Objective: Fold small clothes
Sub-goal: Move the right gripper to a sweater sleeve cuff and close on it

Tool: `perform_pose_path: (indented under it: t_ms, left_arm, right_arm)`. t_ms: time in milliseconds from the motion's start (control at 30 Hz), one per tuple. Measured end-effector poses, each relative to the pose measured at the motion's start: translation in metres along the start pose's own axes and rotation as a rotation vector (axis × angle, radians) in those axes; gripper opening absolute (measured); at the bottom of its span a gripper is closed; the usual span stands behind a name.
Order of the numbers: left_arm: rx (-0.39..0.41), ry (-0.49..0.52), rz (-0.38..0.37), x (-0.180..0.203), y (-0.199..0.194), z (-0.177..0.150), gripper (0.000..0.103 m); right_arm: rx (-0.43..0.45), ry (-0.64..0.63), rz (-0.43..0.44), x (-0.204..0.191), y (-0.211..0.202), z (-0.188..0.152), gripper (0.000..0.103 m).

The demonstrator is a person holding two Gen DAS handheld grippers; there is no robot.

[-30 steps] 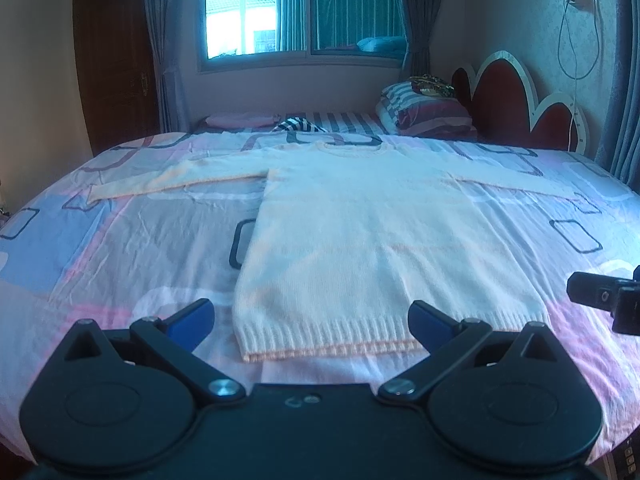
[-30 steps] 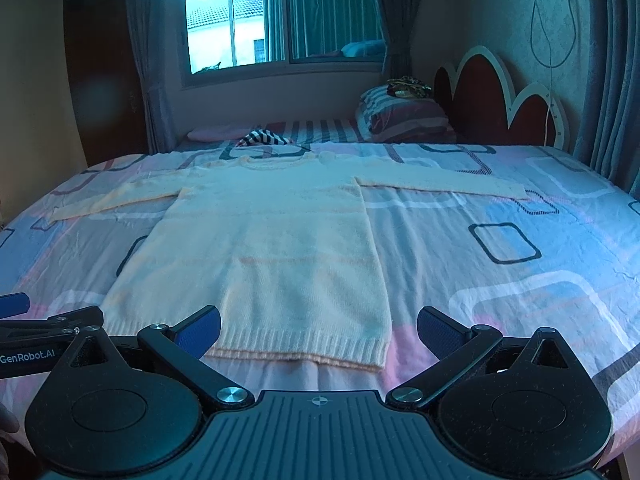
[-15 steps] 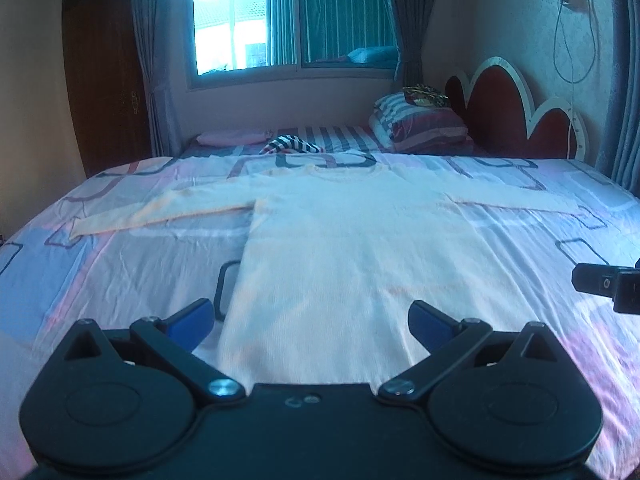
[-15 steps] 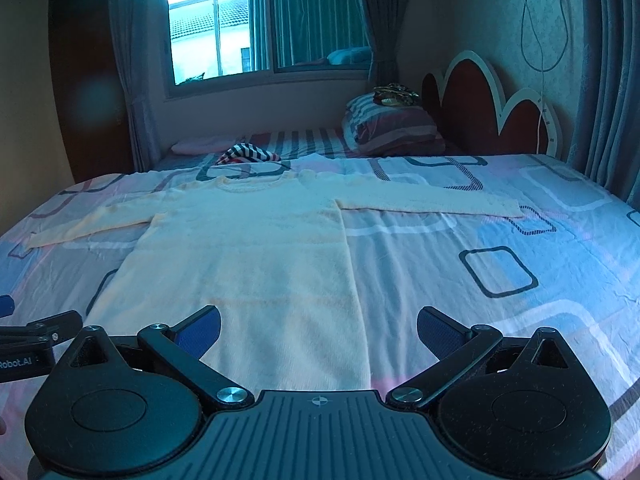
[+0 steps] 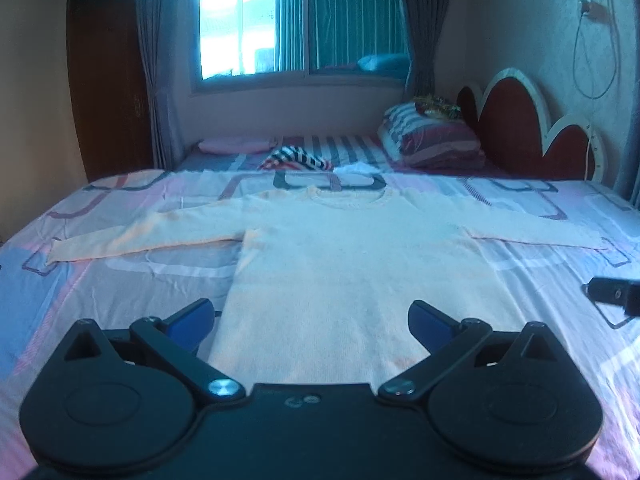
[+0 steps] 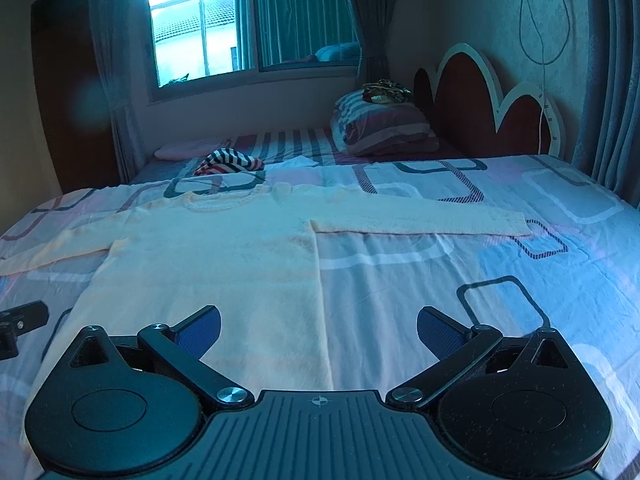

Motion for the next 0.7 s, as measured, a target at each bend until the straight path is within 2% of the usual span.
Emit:
perform_pose_path:
  t_ms: [67, 233, 333, 433, 533, 633, 700]
  left_arm:
    - [-0.027, -0.021, -0.004, -0.002, 0.014, 0.004, 0.102]
    - [-0.04, 0.012, 0.032, -0.002, 0.043, 0.014, 0.102]
    - [-0.058, 0.001, 0.027, -0.007, 0.059, 0.02, 0.102]
    - [-0.029, -0.016, 0.005, -0.016, 0.069, 0.029, 0.103]
    - [-0.001, -0.043, 0.033, -0.029, 0.084, 0.035, 0.103]
    - [-0.049, -0.056, 0.051, -0.043, 0.11, 0.037, 0.103]
    - [-0.049, -0.057, 0.074, -0.05, 0.123, 0.038, 0.103]
  right_arm:
    - [0.001, 0.006, -0.003, 0.006, 0.012, 0.008, 0.103]
    - [0.007, 0.032, -0.026, 0.022, 0.044, 0.026, 0.103]
    - [0.009, 0.049, -0.049, 0.033, 0.063, 0.034, 0.103]
    - [0.02, 0.067, -0.071, 0.047, 0.082, 0.045, 0.103]
    - [0.041, 0.091, -0.101, 0.065, 0.105, 0.057, 0.103]
    - [0.059, 0.129, -0.133, 0.088, 0.136, 0.069, 0.103]
    - [0.058, 0.162, -0.164, 0.108, 0.16, 0.077, 0.103]
Point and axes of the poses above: each gripper's, at about its wrist camera, not at the fingertips, and y roughly the way its jaws point, x to its right, z to its top, the point moved 3 cm from there along y, roughly the way its jaws point, and after that the axes turned 13 degrees about -z, right-handed, at the moved point
